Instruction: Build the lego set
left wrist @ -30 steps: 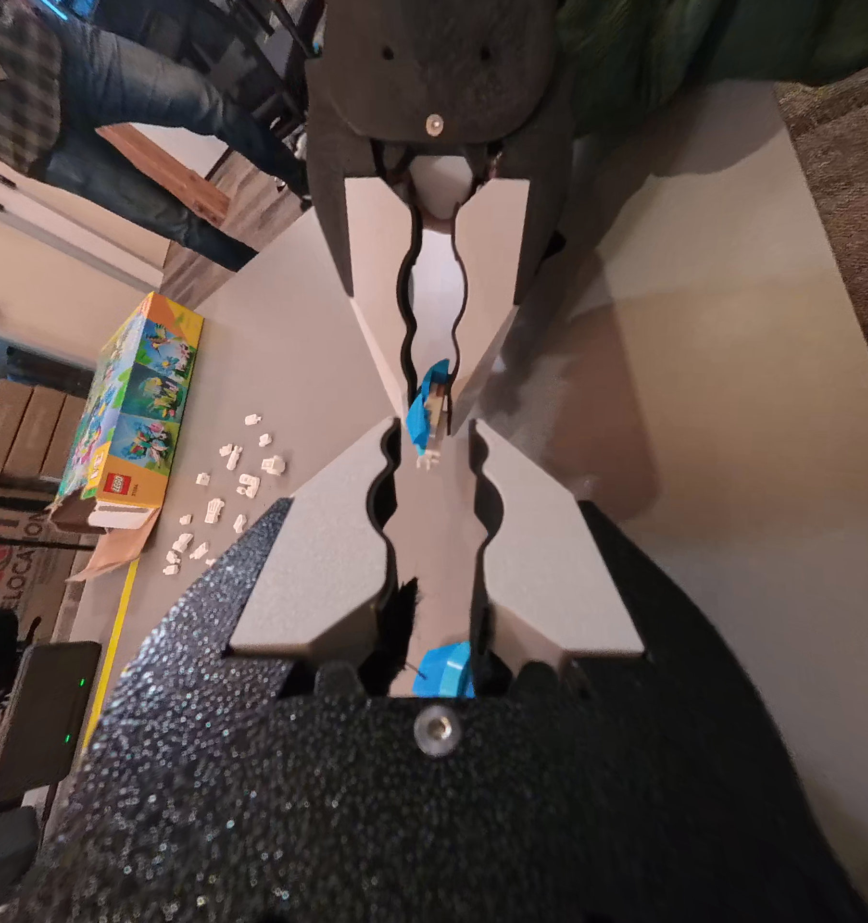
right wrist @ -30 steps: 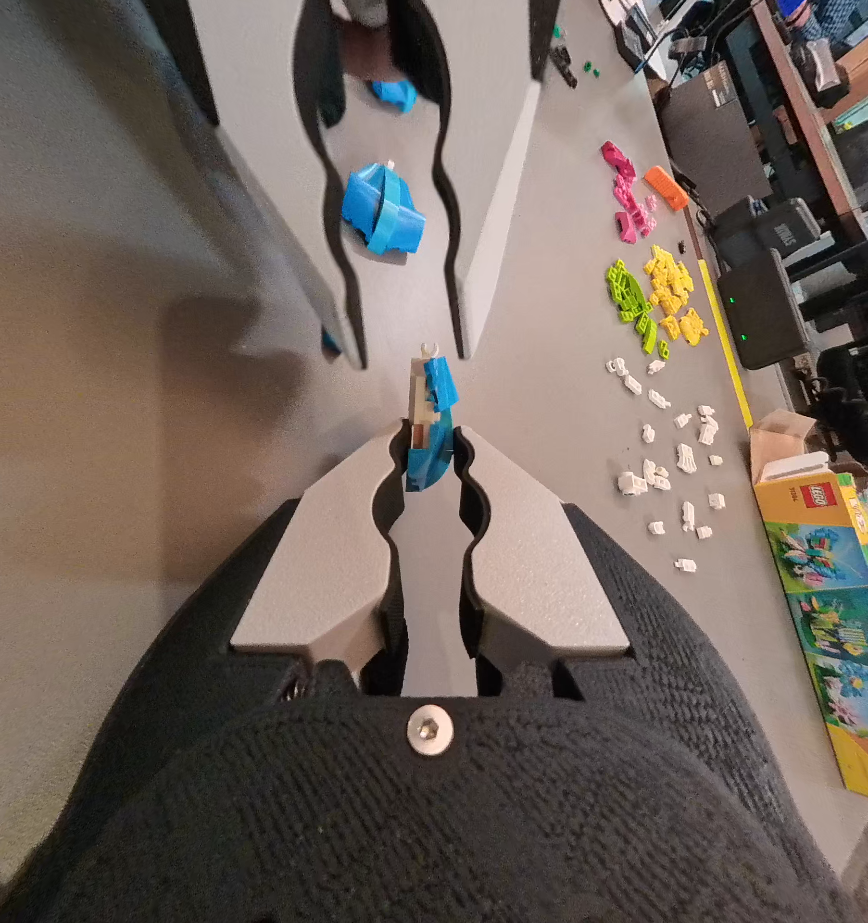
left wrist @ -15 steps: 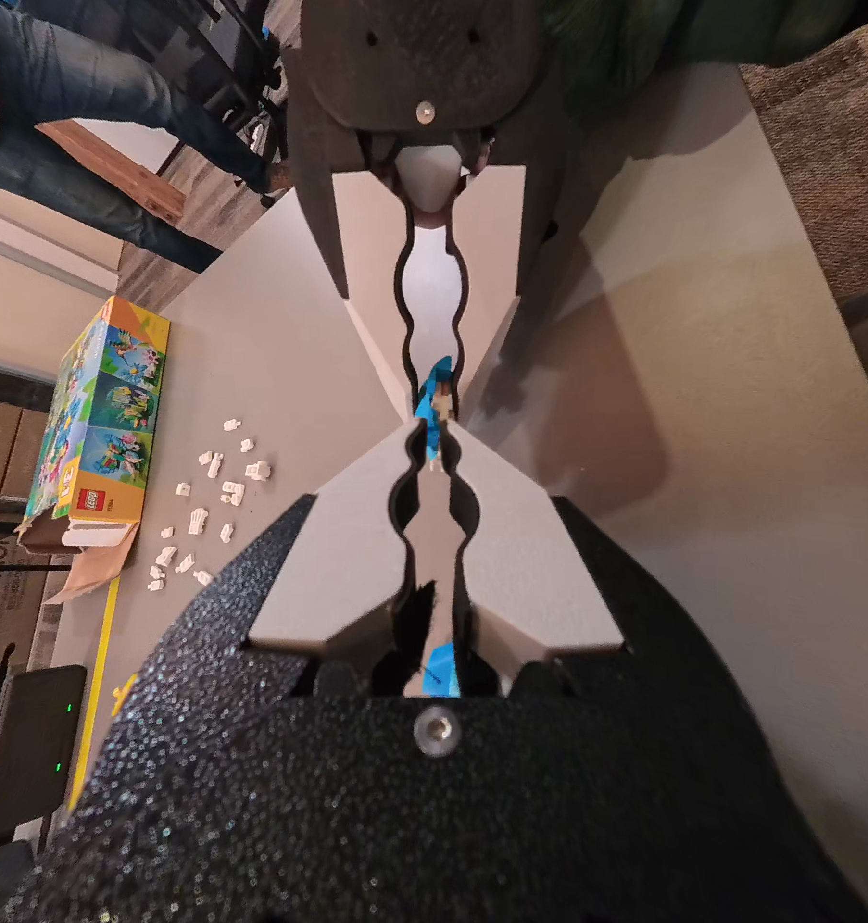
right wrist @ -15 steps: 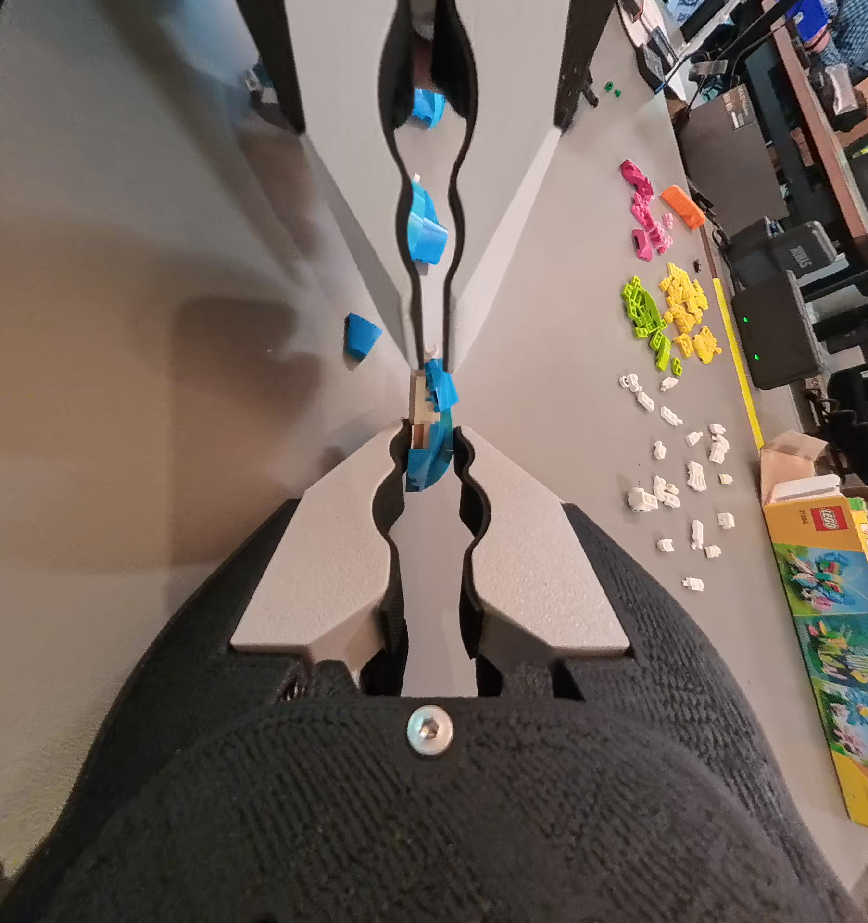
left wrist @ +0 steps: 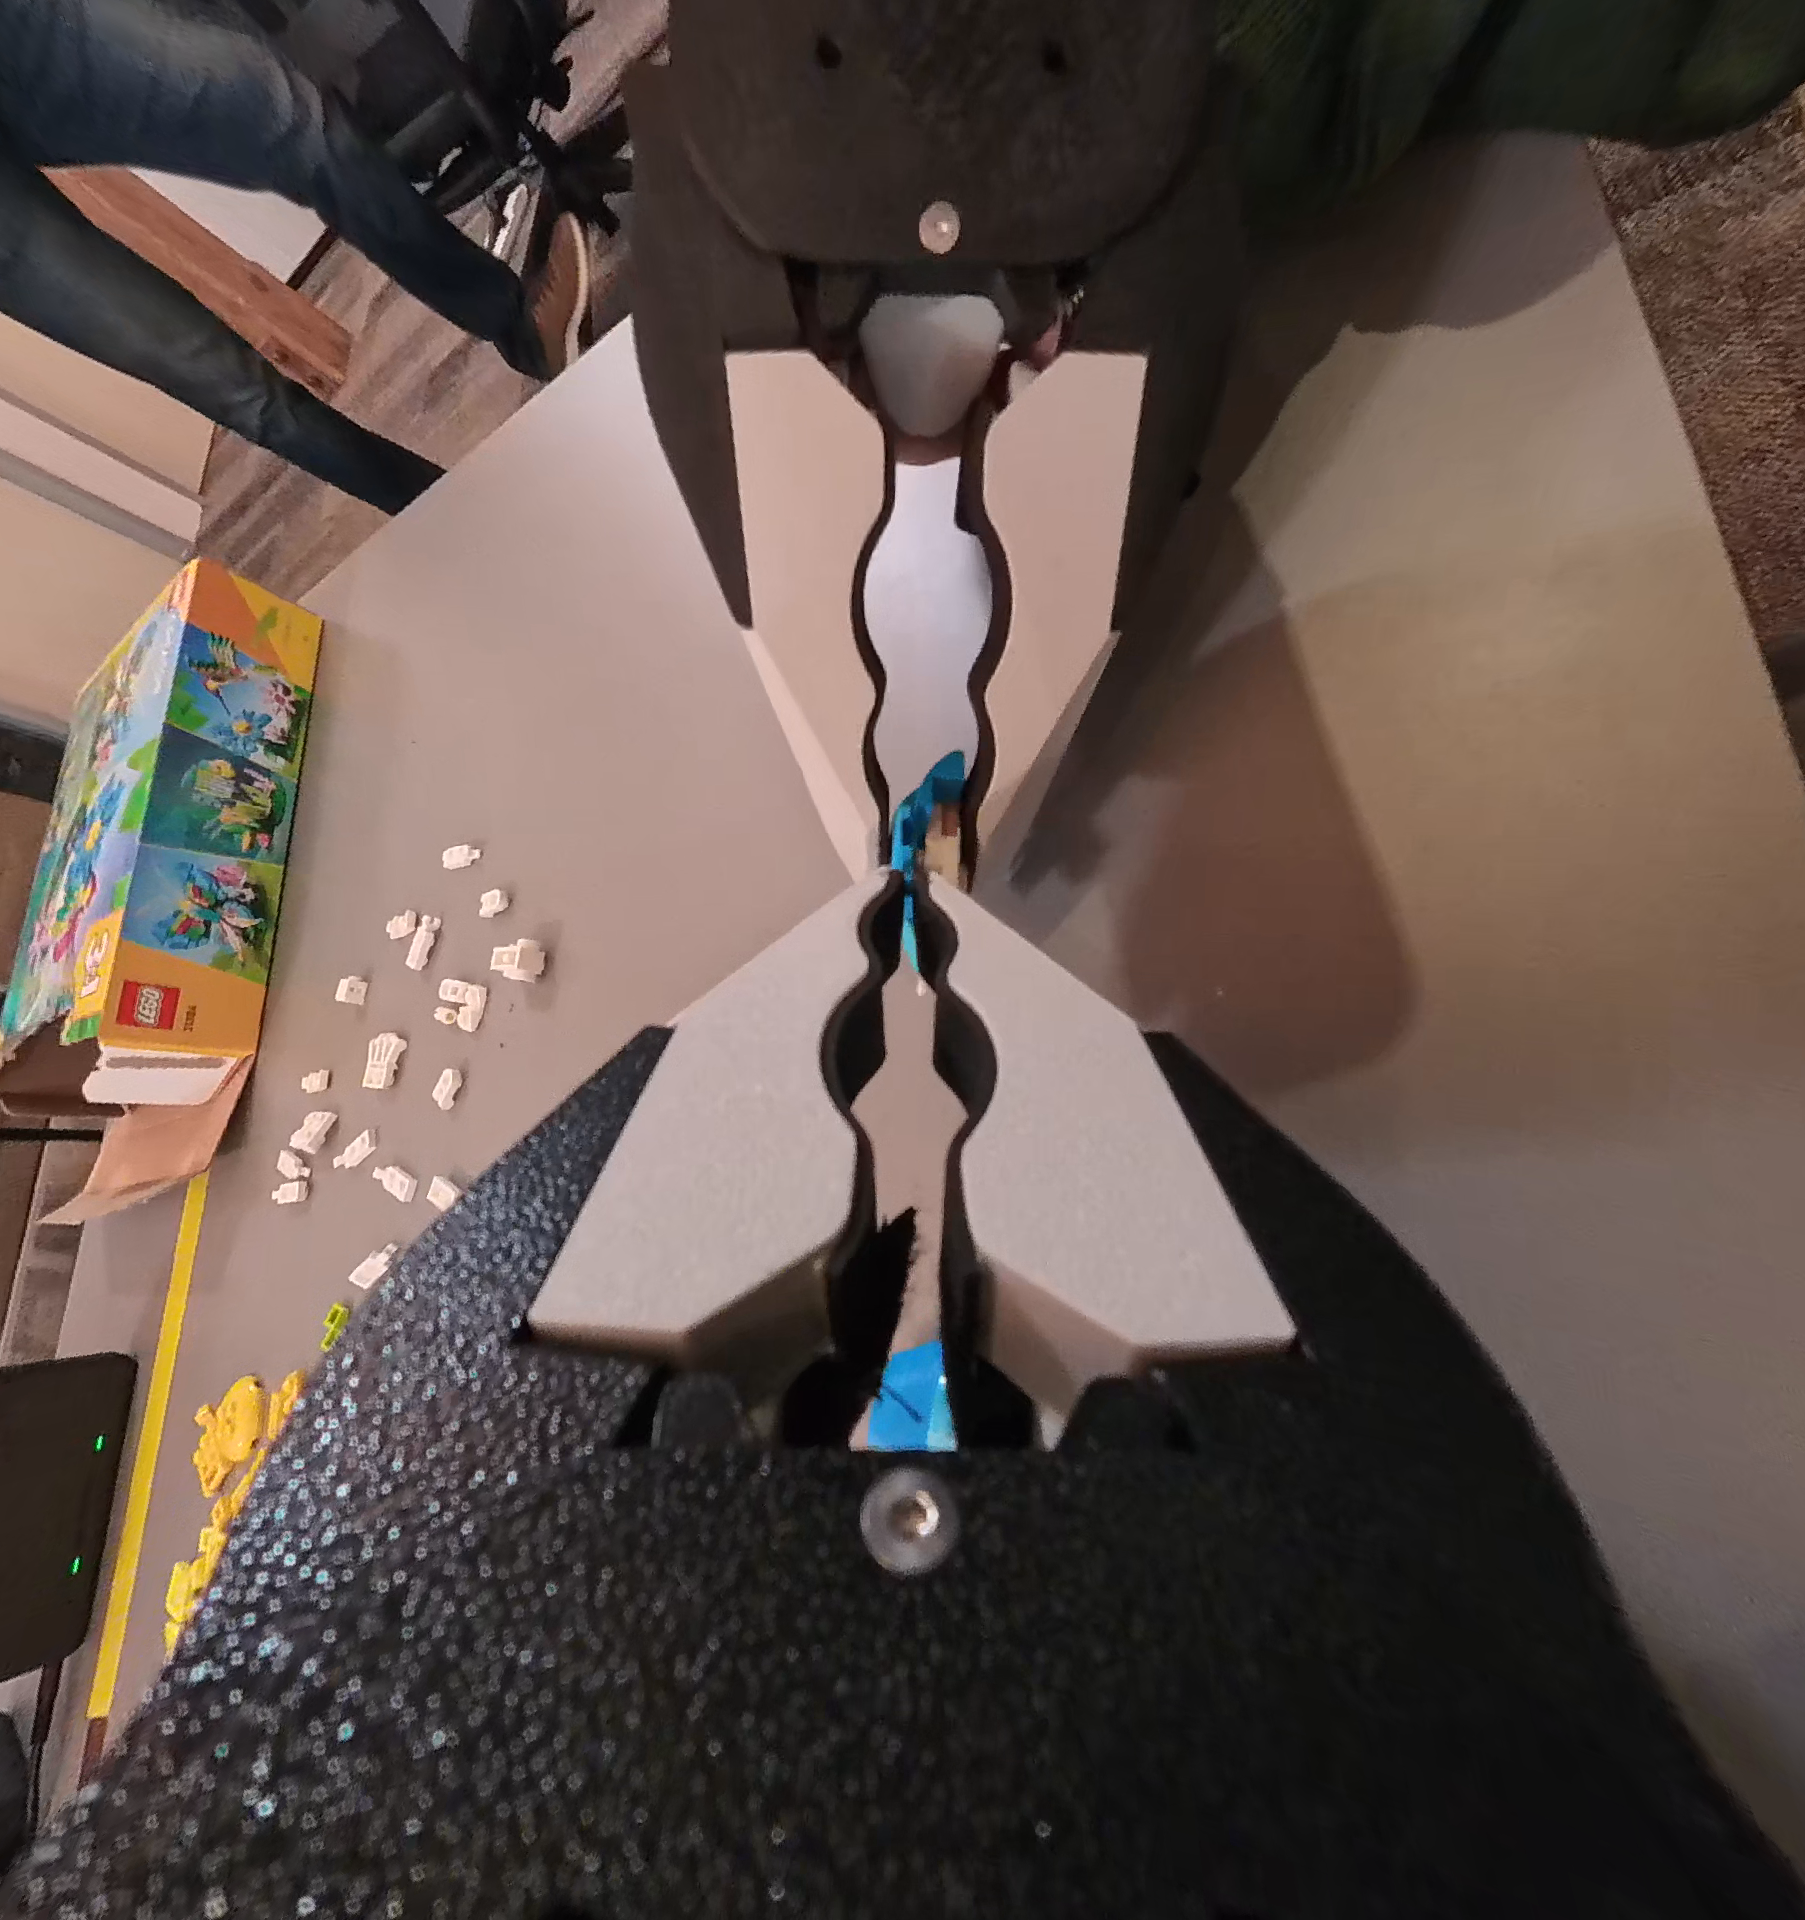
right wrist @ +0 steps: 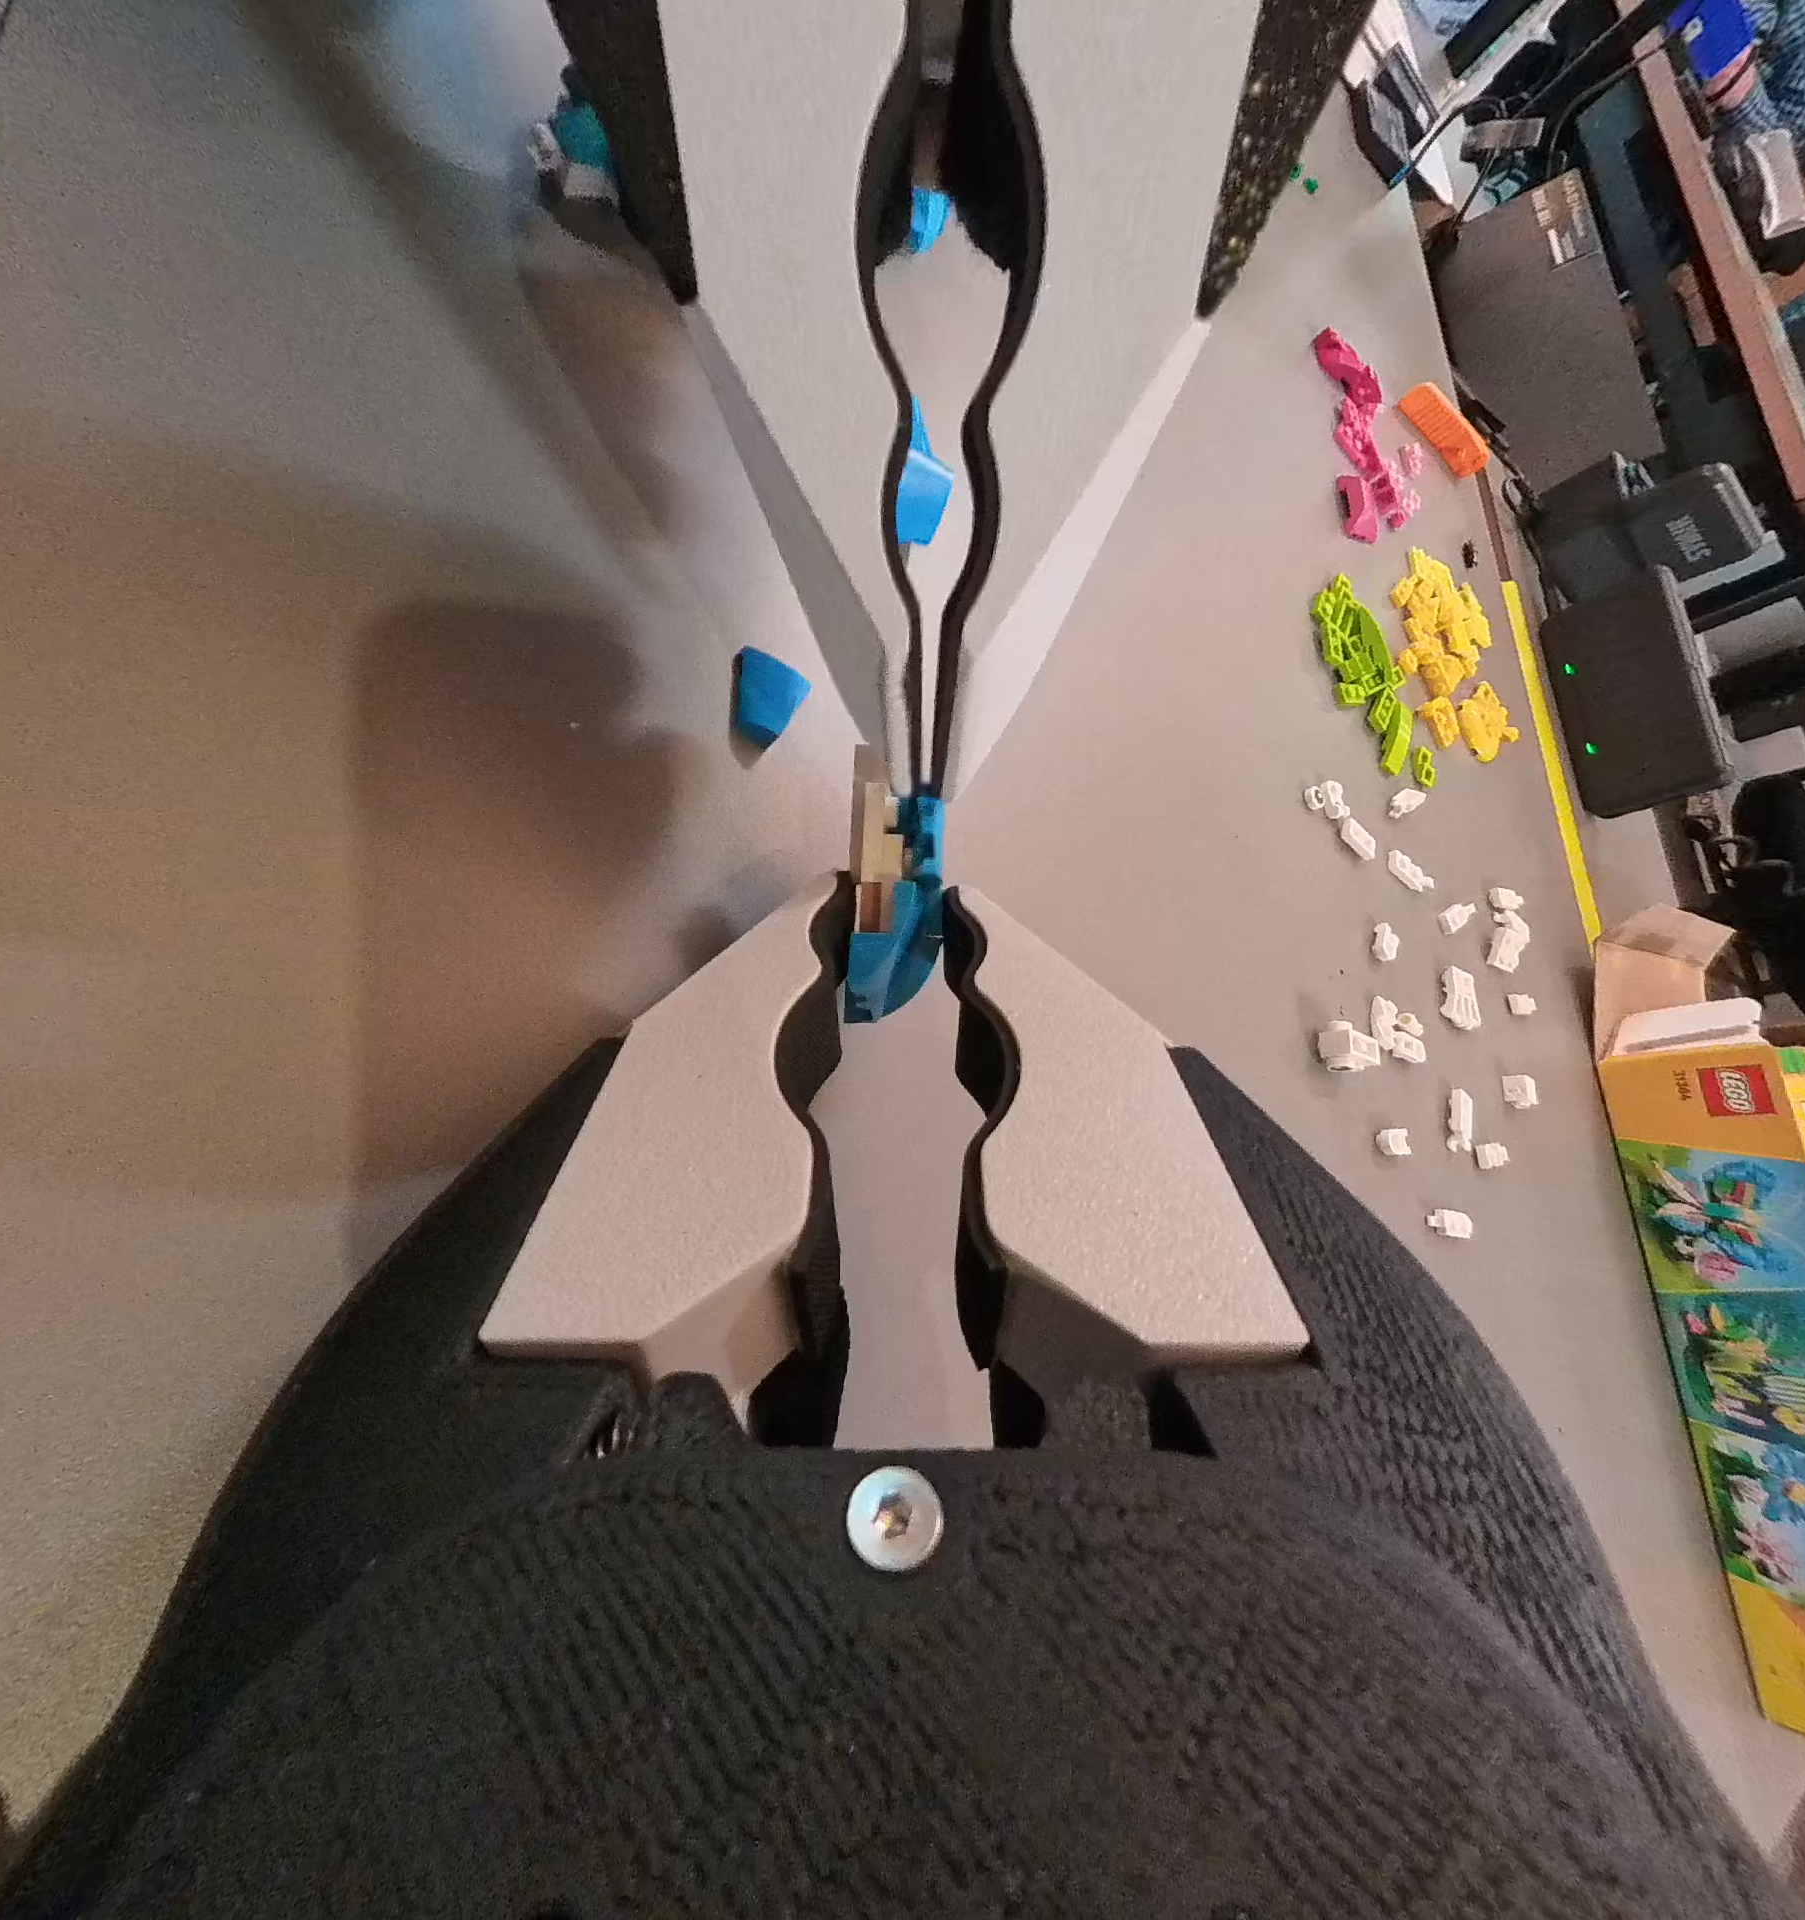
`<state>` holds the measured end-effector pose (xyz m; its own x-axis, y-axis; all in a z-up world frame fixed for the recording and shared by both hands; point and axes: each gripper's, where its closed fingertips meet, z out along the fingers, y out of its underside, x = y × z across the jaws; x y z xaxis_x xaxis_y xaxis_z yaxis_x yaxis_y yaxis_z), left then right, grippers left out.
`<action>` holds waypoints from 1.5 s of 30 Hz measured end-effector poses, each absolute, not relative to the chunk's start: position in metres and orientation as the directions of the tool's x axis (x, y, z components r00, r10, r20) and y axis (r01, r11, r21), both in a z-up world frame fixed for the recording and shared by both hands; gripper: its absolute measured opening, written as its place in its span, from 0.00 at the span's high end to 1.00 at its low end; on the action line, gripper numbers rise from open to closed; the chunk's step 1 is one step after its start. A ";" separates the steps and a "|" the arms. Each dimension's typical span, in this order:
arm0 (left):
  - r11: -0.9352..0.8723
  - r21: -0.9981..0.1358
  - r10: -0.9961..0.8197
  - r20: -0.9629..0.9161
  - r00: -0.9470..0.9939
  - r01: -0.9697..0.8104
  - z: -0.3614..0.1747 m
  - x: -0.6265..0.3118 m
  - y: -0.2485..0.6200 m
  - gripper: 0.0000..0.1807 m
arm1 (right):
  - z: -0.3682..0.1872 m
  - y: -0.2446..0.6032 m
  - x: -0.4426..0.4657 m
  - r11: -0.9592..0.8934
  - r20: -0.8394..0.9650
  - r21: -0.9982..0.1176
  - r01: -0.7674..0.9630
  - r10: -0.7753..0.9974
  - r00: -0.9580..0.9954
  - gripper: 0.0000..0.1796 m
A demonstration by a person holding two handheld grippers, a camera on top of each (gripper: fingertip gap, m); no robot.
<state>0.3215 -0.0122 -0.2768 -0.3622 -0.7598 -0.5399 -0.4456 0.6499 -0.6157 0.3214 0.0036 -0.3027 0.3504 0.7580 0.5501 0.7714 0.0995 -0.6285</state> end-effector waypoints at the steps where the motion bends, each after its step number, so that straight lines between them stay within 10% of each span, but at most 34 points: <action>1: 0.649 -0.612 -0.760 -0.539 -0.363 -0.451 -0.277 0.322 -0.012 1.00 | -0.303 0.004 0.322 0.098 0.550 -0.627 0.773 0.758 0.351 0.92; 16: 0.661 -0.588 -0.750 -0.527 -0.400 -0.465 -0.284 0.321 -0.020 0.82 | -0.302 0.004 0.321 0.090 0.538 -0.641 0.762 0.761 0.362 0.92; 45: 0.677 -0.560 -0.728 -0.602 -0.327 -0.477 -0.286 0.331 -0.011 0.96 | -0.302 0.005 0.322 0.065 0.513 -0.663 0.746 0.765 0.389 0.91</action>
